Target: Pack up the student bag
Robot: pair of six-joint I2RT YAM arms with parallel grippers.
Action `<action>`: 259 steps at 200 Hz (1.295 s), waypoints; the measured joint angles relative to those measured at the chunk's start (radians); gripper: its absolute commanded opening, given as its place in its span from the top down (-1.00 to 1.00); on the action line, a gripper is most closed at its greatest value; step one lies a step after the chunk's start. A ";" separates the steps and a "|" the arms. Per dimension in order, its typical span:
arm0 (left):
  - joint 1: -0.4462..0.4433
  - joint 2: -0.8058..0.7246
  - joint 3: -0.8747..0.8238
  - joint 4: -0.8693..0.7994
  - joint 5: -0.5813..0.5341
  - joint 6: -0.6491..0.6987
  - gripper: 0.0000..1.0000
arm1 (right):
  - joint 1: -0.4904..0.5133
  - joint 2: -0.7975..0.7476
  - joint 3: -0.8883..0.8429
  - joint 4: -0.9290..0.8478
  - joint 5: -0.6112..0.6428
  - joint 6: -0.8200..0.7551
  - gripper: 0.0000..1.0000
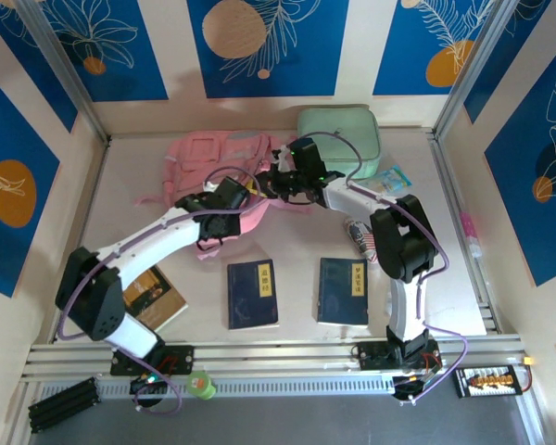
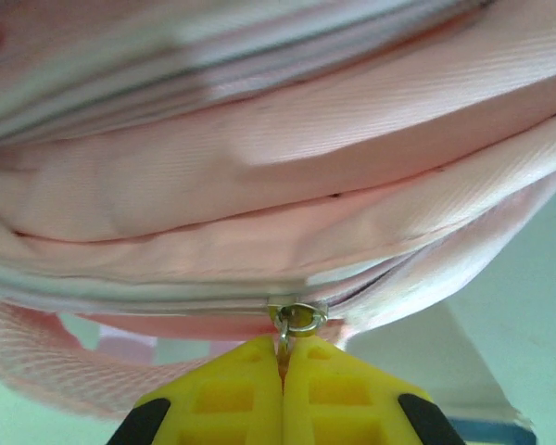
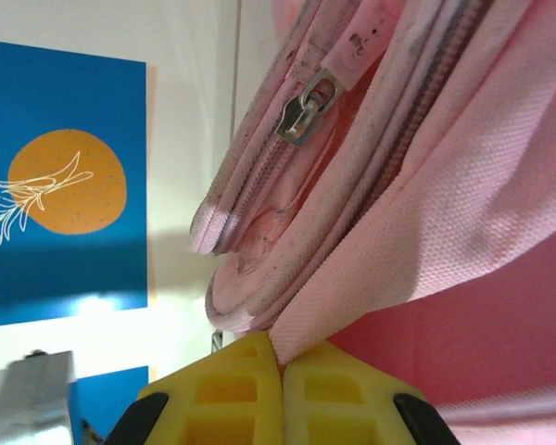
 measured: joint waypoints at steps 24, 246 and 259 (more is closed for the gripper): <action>0.029 -0.043 0.000 -0.035 0.075 0.061 1.00 | -0.023 -0.018 -0.020 -0.037 -0.001 -0.050 1.00; 0.123 -0.048 -0.039 0.023 0.479 0.459 1.00 | -0.065 -0.360 -0.269 -0.395 0.333 0.086 -0.84; 0.108 -0.032 -0.032 0.034 0.498 0.459 1.00 | -0.027 -0.366 -0.301 -0.405 0.336 0.134 -0.91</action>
